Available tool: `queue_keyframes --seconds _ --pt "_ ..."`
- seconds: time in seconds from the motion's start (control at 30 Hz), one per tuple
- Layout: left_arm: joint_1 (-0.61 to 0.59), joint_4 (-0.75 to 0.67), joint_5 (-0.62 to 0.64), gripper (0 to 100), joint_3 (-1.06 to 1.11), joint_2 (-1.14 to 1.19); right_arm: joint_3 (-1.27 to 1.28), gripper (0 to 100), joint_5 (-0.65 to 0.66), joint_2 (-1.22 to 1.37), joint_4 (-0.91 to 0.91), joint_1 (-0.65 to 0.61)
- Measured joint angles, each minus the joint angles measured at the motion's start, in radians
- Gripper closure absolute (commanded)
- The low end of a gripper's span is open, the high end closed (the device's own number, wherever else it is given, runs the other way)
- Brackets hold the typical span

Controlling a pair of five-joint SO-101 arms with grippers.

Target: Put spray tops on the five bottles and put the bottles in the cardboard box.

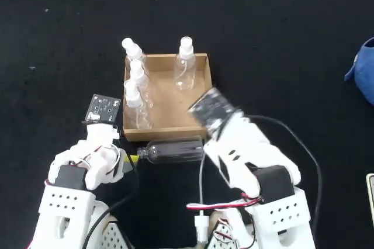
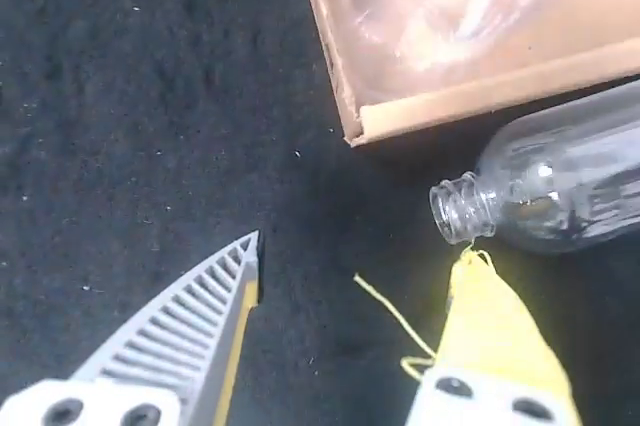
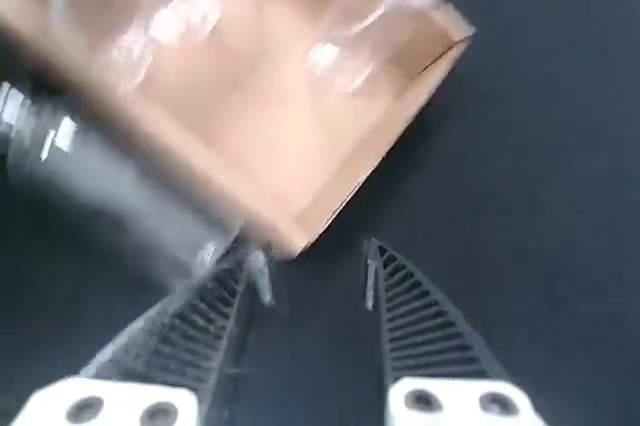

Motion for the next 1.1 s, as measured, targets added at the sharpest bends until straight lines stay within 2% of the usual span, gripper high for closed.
queue_keyframes --seconds 0.07,0.17,0.27,0.43,0.63,0.87,1.1 --pt "-0.005 0.003 -0.002 82 0.000 -0.006 0.000 84.4 0.051 0.003 0.055 -0.048" --pt "-0.005 0.003 -0.012 82 0.000 -0.011 0.000 75.5 0.080 0.003 0.124 -0.120" --pt "-0.066 0.003 -0.014 82 0.000 -0.015 -0.006 72.7 0.089 0.037 0.189 -0.226" --pt "-0.207 0.003 -0.014 82 -0.003 -0.015 -0.064 75.8 0.091 0.198 0.213 -0.393" --pt "-0.454 0.003 0.006 82 -0.041 -0.015 -0.150 66.5 0.091 0.394 0.201 -0.526" --pt "-0.729 -0.006 0.063 82 -0.078 -0.015 -0.152 65.6 0.130 0.534 0.086 -0.552" --pt "-0.779 -0.040 0.069 82 -0.078 -0.015 -0.152 65.6 0.144 0.666 -0.043 -0.554"
